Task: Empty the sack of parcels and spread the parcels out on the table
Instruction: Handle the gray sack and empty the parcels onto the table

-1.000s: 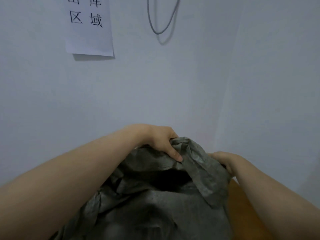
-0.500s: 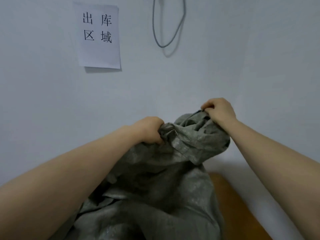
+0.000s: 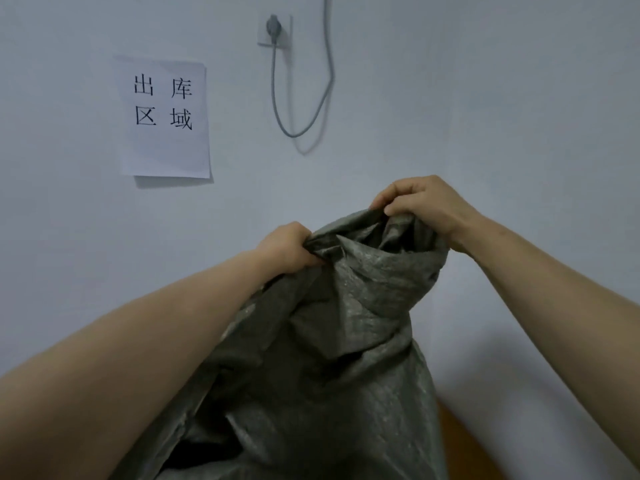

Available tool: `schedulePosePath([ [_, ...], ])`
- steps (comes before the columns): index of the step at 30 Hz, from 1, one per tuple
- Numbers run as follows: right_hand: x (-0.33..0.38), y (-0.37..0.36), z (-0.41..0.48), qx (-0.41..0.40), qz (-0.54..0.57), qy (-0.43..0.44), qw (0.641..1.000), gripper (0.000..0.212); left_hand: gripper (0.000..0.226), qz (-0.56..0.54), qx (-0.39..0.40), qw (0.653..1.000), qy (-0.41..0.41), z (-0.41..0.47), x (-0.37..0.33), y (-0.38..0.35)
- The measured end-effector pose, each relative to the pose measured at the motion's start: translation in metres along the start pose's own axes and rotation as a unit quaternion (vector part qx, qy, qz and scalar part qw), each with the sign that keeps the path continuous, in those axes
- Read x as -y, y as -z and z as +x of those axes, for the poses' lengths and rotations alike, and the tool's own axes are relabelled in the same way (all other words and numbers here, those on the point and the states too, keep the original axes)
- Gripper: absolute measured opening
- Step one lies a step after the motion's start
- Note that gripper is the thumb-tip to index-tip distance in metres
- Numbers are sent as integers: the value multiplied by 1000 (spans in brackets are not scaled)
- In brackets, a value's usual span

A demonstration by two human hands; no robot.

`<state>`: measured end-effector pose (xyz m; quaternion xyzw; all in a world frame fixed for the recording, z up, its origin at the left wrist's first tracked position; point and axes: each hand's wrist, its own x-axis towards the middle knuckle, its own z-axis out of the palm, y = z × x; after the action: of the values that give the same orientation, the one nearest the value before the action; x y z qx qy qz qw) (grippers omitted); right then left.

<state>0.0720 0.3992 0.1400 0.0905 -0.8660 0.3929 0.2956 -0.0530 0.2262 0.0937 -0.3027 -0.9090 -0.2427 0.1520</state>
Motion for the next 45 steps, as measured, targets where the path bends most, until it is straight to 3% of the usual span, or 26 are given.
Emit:
schedulePosePath([
  [1,2,0,-2,27,-46,-16,998,34,29,4,-10,1000,-3,2,-1,1],
  [3,3,-6,-9,119,-193,-66,972,107,30,12,-34,999,-12,4,-4,4],
  [4,3,-15,-13,141,-268,-81,950,128,30,13,-42,999,-16,6,-6,6],
  [6,-7,-35,-16,128,-355,-75,923,144,27,16,-47,998,-31,7,-10,10],
  [9,-26,-59,-9,98,-304,-46,947,150,34,9,-20,998,-58,4,-18,11],
  [12,-34,-79,5,67,-173,-39,982,140,32,-16,-1,997,-72,-7,-21,8],
  [13,-35,-84,8,52,-155,-35,986,125,29,-27,-11,997,-75,-11,-20,8],
  [15,-39,-90,12,14,-183,-10,983,74,20,-85,-19,994,-64,-20,-14,9],
  [16,-41,-89,12,-1,-199,-7,980,52,48,-106,-6,993,-48,-26,-8,11],
  [18,-48,-85,11,-29,-192,-16,981,29,114,-69,66,995,-1,-45,6,9],
  [20,-58,-78,11,-57,-161,-26,985,23,132,11,103,994,22,-62,22,2],
  [22,-64,-74,9,-63,-109,-29,992,21,110,19,84,995,42,-72,40,-6],
  [24,-64,-73,4,-47,-41,-27,998,21,82,-66,90,991,68,-73,54,-5],
  [26,-62,-71,-3,-34,12,-21,999,24,75,-152,139,975,88,-71,65,-5],
  [27,-62,-69,-6,-37,42,-23,998,23,79,-138,148,976,82,-69,69,-5],
  [30,-61,-60,-15,-5,114,-22,993,22,113,48,123,991,31,-59,73,-10],
  [32,-60,-55,-19,48,140,16,989,18,136,82,136,987,36,-52,71,-17],
  [34,-60,-49,-22,104,170,54,979,14,143,102,158,982,7,-44,65,-22],
  [36,-60,-43,-23,141,194,51,969,17,131,117,184,975,-34,-34,57,-25],
  [39,-65,-29,-26,141,216,22,966,21,66,35,270,961,-45,-25,51,-25],
  [41,-72,-21,-27,96,214,-6,972,8,47,-4,300,953,-40,-22,55,-23],
  [43,-80,-17,-25,31,181,-42,982,26,37,-5,269,963,-35,-17,61,-20],
  [45,-81,-21,-20,-26,147,-68,987,34,28,20,180,983,-38,-8,60,-12],
])
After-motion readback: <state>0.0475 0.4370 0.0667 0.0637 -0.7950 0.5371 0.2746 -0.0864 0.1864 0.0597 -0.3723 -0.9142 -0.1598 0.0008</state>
